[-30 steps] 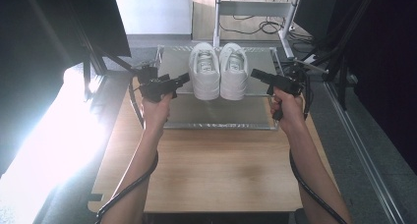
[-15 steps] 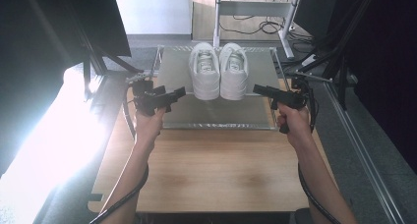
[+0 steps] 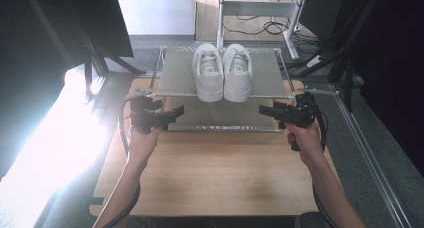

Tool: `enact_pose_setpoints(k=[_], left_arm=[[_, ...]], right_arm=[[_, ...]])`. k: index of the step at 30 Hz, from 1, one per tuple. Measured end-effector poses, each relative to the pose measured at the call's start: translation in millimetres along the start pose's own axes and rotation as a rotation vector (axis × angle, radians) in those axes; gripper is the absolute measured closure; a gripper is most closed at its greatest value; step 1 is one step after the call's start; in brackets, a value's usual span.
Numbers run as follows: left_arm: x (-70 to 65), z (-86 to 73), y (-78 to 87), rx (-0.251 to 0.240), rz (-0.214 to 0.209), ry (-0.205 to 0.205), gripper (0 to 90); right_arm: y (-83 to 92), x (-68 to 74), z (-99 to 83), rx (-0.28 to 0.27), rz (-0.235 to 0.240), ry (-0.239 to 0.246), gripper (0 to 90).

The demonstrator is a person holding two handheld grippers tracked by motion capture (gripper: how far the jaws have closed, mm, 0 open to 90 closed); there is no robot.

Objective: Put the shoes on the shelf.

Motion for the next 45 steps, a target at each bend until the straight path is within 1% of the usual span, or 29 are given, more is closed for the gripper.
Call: enact_pose_setpoints(k=[4,6,7,10,13,17,18,19,20,24,27,29,32,36,39,41,45], left_arm=[[-0.6,-9.6,5.2,0.013,0.013,-0.031,6.3],[-1.9,-14.4,7.5,0.016,0.022,-0.047,6.2],[-3.1,-16.9,8.2,0.017,0.024,-0.057,6.2],[-8.5,-25.0,8.1,0.023,0.022,-0.081,5.9],[-13.7,-34.5,6.0,0.04,0.028,-0.117,4.4],[-16.5,-49.7,3.6,0.064,0.036,-0.145,3.3],[-16.0,-56.5,3.2,0.066,0.033,-0.142,3.1],[-15.5,-58.8,3.2,0.067,0.029,-0.139,3.1],[-14.4,-64.9,3.0,0.067,0.027,-0.127,3.1],[-10.8,-83.3,2.8,0.087,0.044,-0.128,3.1],[-9.8,-97.6,1.8,0.097,0.044,-0.121,2.9],[-10.0,-104.7,1.0,0.104,0.053,-0.133,2.0],[-11.2,-117.1,-1.3,0.114,0.068,-0.15,1.6],[-14.5,-134.6,-6.3,0.143,0.083,-0.176,0.1],[-17.2,-148.0,-11.1,0.159,0.086,-0.185,0.0],[-18.9,-155.1,-14.0,0.164,0.091,-0.181,0.0],[-21.5,-172.2,-21.2,0.192,0.099,-0.19,0.0]], right_arm=[[5.5,-1.1,-10.5,0.023,-0.024,0.039,12.7],[7.7,-1.5,-17.0,0.04,-0.058,0.072,12.2],[8.5,-1.5,-20.9,0.052,-0.078,0.102,12.2],[11.1,-0.3,-33.0,0.073,-0.097,0.146,11.8],[11.5,-0.1,-45.6,0.098,-0.116,0.19,10.4],[12.4,-3.1,-62.5,0.12,-0.13,0.209,8.9],[12.1,-3.9,-65.4,0.118,-0.134,0.215,8.7],[11.9,-5.8,-71.2,0.122,-0.139,0.215,8.4],[11.8,-6.4,-73.2,0.123,-0.142,0.213,8.1],[10.4,-11.4,-88.7,0.129,-0.157,0.223,7.6],[8.4,-15.0,-101.4,0.136,-0.171,0.23,7.1],[6.6,-17.5,-110.2,0.146,-0.181,0.236,6.6],[3.1,-20.4,-123.4,0.163,-0.205,0.259,5.8],[-1.1,-23.0,-138.7,0.176,-0.225,0.281,3.0],[-2.9,-26.0,-150.0,0.184,-0.241,0.288,1.2],[-3.9,-28.8,-157.1,0.19,-0.248,0.289,0.9],[-5.5,-34.6,-169.0,0.223,-0.278,0.3,0.0]])
Point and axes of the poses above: each handheld gripper's, and its own axes: y roughly backward along the jaws, z roughly out of its top, x roughly to its left, the point moved 4 cm from there along -y, roughly forward along the jaws, and after that the axes turned 2 degrees about -y, right-handed, at the moved point
